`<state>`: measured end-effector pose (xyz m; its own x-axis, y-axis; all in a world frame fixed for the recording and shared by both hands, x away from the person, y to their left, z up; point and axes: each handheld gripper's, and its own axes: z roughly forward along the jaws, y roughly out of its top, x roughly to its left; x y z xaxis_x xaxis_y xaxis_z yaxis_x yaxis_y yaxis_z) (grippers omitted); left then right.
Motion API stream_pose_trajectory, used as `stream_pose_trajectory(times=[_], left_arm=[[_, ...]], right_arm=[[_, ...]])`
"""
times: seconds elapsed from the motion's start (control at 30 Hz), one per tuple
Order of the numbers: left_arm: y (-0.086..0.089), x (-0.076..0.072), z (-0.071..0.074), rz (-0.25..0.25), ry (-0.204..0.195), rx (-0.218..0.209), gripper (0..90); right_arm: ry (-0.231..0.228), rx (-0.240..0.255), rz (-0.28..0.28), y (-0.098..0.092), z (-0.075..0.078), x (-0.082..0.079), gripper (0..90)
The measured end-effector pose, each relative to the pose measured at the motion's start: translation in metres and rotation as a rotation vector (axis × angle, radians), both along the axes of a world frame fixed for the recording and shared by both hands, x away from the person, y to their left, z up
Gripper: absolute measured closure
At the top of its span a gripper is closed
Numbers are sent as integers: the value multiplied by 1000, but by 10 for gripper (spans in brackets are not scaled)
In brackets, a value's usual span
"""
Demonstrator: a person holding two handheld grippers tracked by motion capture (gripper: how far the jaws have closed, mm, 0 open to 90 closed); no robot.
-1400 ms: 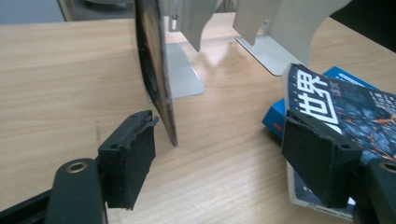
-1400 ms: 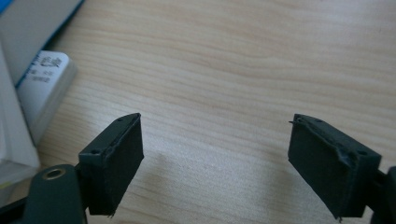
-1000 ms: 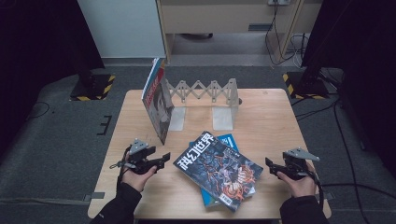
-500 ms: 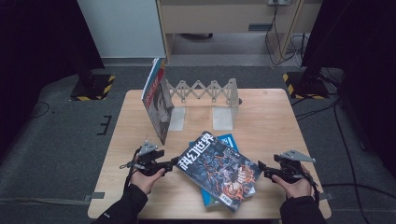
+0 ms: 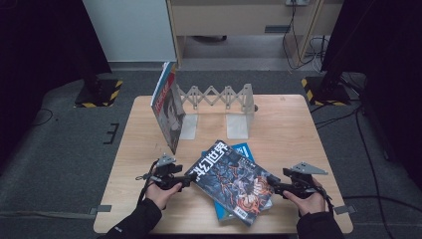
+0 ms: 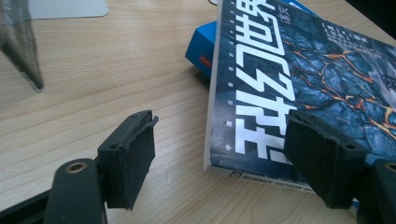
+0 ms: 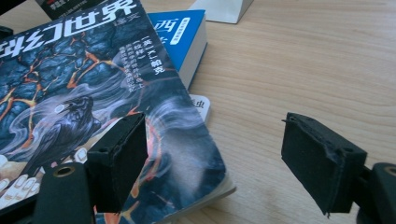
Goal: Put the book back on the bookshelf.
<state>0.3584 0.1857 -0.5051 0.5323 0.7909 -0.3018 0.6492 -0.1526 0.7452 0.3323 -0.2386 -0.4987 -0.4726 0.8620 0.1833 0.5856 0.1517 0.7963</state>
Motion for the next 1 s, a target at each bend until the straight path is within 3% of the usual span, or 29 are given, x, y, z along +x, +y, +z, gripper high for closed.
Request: stream_pose_trajectory(times=[0.2,0.27,0.57,0.87,1.0], left_arm=[[-2,4,-5,-13,21,-36,213],[-3,4,-7,-13,10,-39,199],[-10,5,-10,-60,59,-90,187],[-13,8,-14,-83,73,-121,163],[-18,8,-16,-114,104,-154,166]], right_arm=[[17,5,12,3,-3,0,223],[19,7,14,4,-4,1,222],[32,29,12,4,-6,2,210],[43,57,6,4,-9,3,208],[44,62,4,5,-9,3,208]])
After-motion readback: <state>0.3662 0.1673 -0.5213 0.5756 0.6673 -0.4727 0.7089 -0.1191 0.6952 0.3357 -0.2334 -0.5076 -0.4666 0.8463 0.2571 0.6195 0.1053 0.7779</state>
